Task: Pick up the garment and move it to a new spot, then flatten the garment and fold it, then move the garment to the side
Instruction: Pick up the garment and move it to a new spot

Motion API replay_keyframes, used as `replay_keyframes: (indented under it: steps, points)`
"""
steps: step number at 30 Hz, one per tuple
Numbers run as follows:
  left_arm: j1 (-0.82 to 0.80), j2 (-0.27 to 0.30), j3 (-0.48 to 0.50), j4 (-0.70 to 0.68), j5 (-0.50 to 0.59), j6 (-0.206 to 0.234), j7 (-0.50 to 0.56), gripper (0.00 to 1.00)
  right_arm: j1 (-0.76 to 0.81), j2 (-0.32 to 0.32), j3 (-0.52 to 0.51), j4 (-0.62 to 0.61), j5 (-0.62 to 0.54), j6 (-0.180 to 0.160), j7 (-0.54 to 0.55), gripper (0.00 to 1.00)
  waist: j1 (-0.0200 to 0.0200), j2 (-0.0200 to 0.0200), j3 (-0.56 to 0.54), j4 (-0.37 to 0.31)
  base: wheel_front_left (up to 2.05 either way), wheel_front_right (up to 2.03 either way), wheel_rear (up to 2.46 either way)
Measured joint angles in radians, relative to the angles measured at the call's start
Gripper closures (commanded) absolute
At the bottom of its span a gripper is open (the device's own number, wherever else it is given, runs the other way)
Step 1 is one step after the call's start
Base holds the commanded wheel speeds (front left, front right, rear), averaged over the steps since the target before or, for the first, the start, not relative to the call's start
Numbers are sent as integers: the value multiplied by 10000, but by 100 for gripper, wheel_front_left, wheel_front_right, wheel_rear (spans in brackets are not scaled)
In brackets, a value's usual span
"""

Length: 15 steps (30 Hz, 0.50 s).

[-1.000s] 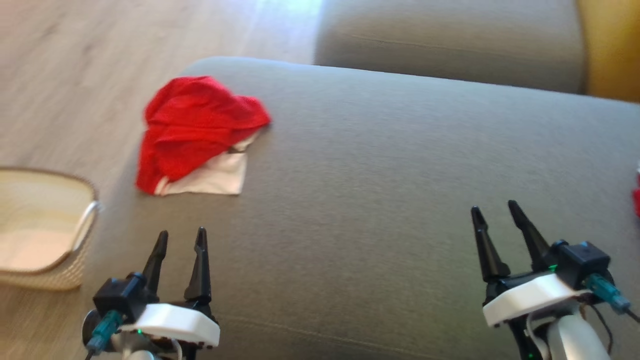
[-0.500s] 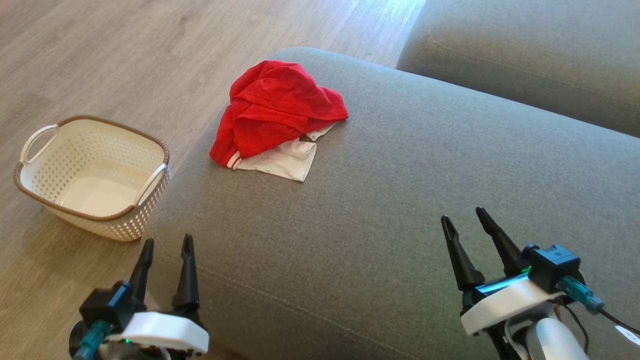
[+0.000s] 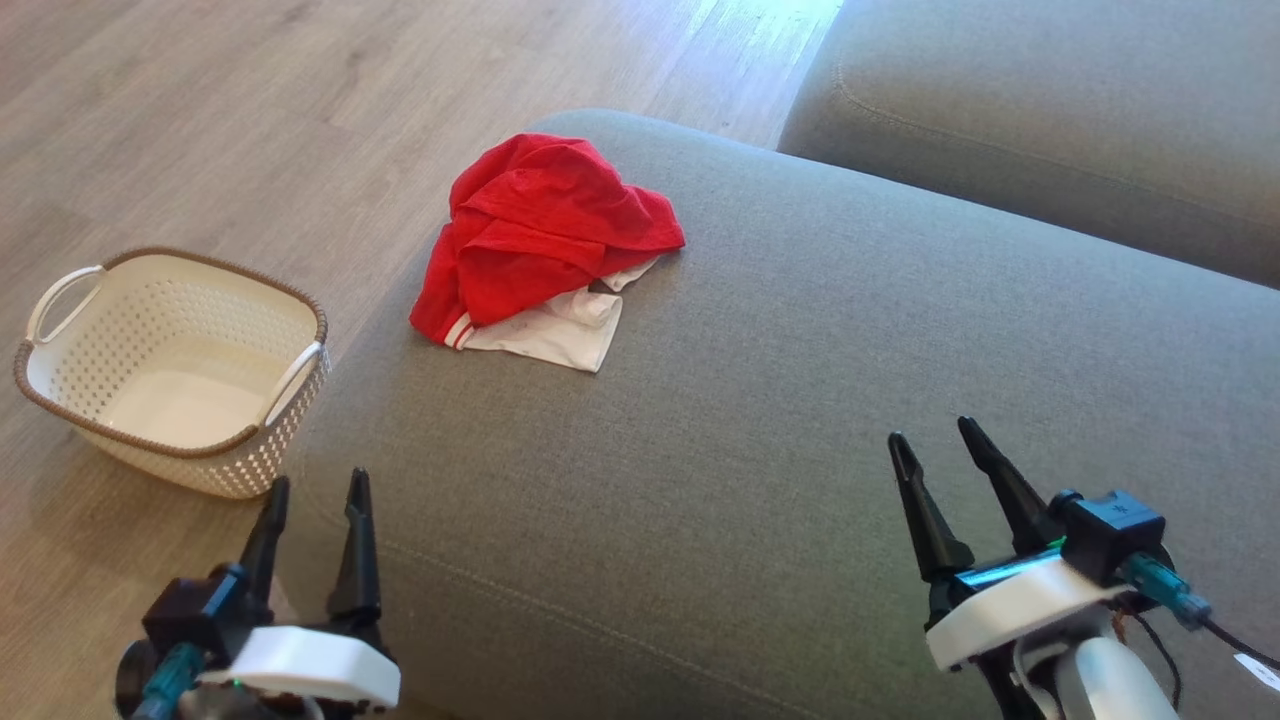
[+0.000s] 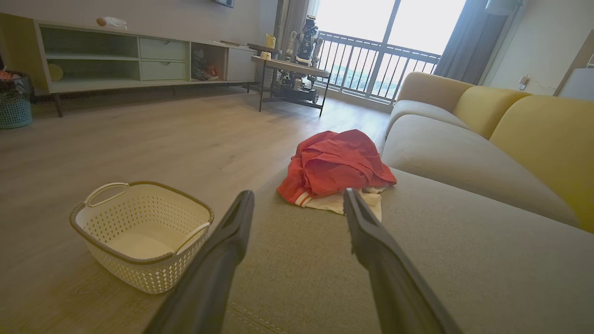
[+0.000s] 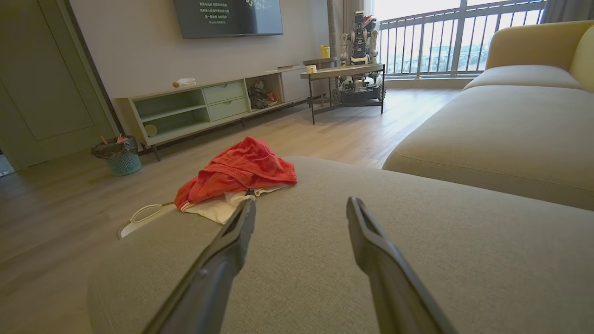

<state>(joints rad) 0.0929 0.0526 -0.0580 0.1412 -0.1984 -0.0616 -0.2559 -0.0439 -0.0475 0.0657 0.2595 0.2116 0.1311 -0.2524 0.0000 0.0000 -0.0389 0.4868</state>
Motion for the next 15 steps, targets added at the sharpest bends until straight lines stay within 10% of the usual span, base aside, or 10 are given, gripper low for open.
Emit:
replay_keyframes:
  steps: [15]
  points:
    - [-3042, 1417, 88, 1369, 234, -571, 658, 0, -938, -2, -299, -1296, -1536, 0, 322, 0, 2, 0, 1812, -1009, 0, 0, 0]
